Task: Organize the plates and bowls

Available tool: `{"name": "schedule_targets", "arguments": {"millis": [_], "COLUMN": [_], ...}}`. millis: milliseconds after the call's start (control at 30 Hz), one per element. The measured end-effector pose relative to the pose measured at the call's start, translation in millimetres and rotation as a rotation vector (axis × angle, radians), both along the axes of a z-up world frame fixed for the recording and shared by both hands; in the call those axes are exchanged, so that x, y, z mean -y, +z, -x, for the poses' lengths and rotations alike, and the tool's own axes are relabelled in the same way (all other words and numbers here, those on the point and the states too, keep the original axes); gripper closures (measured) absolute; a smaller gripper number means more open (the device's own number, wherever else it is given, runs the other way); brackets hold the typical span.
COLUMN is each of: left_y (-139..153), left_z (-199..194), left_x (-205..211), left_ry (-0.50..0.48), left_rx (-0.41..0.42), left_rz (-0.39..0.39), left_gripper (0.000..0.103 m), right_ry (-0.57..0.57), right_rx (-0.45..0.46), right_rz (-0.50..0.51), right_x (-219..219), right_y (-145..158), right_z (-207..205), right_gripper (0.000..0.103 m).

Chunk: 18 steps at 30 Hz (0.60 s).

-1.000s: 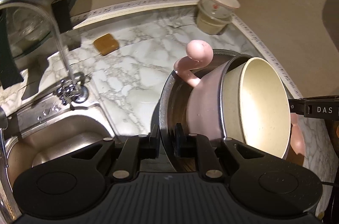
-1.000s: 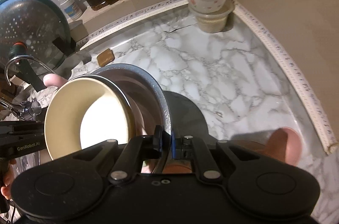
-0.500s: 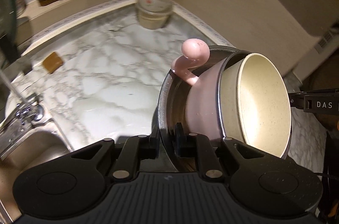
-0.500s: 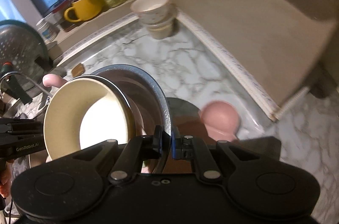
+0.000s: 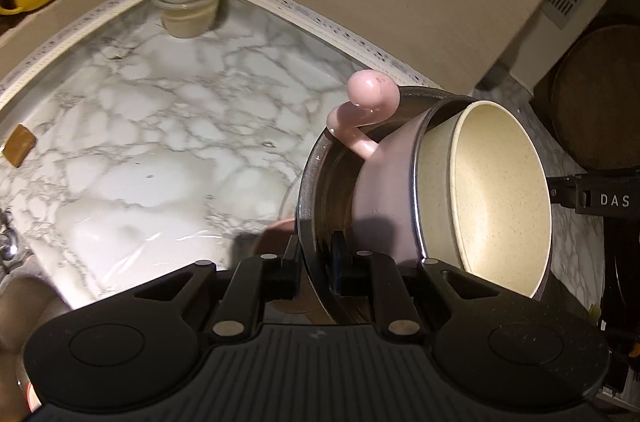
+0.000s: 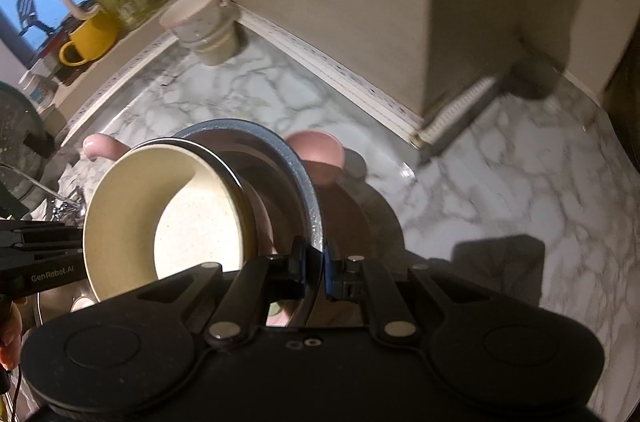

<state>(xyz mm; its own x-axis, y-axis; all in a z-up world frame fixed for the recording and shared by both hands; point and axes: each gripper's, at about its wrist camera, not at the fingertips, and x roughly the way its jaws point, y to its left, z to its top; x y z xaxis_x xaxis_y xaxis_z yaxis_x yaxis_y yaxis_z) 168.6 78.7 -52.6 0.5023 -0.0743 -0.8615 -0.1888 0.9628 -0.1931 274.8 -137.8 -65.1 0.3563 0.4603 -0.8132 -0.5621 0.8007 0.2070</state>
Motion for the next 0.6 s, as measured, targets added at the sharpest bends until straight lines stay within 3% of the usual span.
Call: {"name": "schedule_targets", "arguments": {"millis": [600], "left_y": [-30], "left_z": [-37], "left_x": [18], "left_ry": [-0.099], "left_rx": [-0.077], "left_rz": [-0.016], "left_gripper": [0.09], "right_ry": [-0.096], "right_rx": [-0.083], "right_rz": [-0.018], "right_x": [31], "right_y": [-37], "right_z": [-6], "right_gripper": [0.094]}}
